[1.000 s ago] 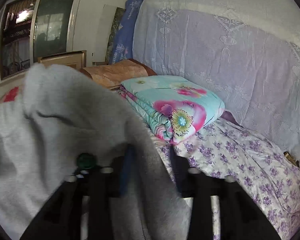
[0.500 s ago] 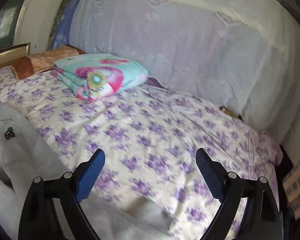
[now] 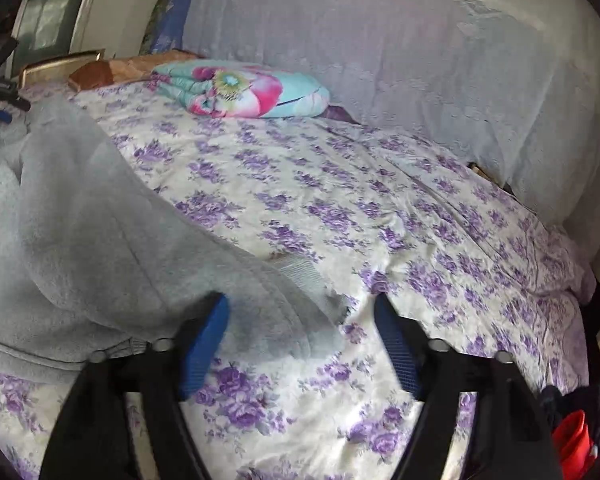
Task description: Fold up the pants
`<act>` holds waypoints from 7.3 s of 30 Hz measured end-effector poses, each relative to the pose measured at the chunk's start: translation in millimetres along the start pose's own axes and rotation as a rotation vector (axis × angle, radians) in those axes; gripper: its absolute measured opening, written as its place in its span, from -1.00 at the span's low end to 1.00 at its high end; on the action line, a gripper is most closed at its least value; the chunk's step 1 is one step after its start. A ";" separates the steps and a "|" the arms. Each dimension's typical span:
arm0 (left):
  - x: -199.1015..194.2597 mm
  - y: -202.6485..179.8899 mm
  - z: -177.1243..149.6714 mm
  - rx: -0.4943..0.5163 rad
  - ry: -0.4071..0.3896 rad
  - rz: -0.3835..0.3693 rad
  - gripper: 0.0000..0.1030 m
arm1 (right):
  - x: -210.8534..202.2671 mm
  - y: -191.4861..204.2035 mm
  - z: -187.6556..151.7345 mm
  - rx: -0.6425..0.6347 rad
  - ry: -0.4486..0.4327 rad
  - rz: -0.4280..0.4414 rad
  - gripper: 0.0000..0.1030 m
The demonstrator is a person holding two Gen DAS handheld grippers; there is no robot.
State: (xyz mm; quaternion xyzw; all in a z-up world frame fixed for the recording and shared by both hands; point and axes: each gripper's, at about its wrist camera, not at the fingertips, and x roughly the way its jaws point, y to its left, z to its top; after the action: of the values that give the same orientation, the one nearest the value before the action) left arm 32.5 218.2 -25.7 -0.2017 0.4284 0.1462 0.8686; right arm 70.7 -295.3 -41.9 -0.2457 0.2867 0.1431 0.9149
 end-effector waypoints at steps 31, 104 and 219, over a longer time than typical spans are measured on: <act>51.4 31.5 51.8 0.105 0.100 -0.084 0.82 | 65.1 -109.9 -52.0 0.948 0.248 0.220 0.86; -2.4 -26.0 -90.5 0.014 0.078 -0.116 0.29 | -122.8 -56.5 -201.6 1.117 0.179 -0.063 -0.87; 4.8 -15.3 -52.2 -0.177 0.220 -0.408 0.77 | -64.2 129.2 -26.3 0.276 -0.075 0.568 -0.82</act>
State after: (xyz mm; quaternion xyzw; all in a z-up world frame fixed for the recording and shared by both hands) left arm 6.2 180.3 -54.9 -0.3742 0.4563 -0.0181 0.8071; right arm -44.3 -208.8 -70.0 -0.0239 0.3266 0.3615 0.8730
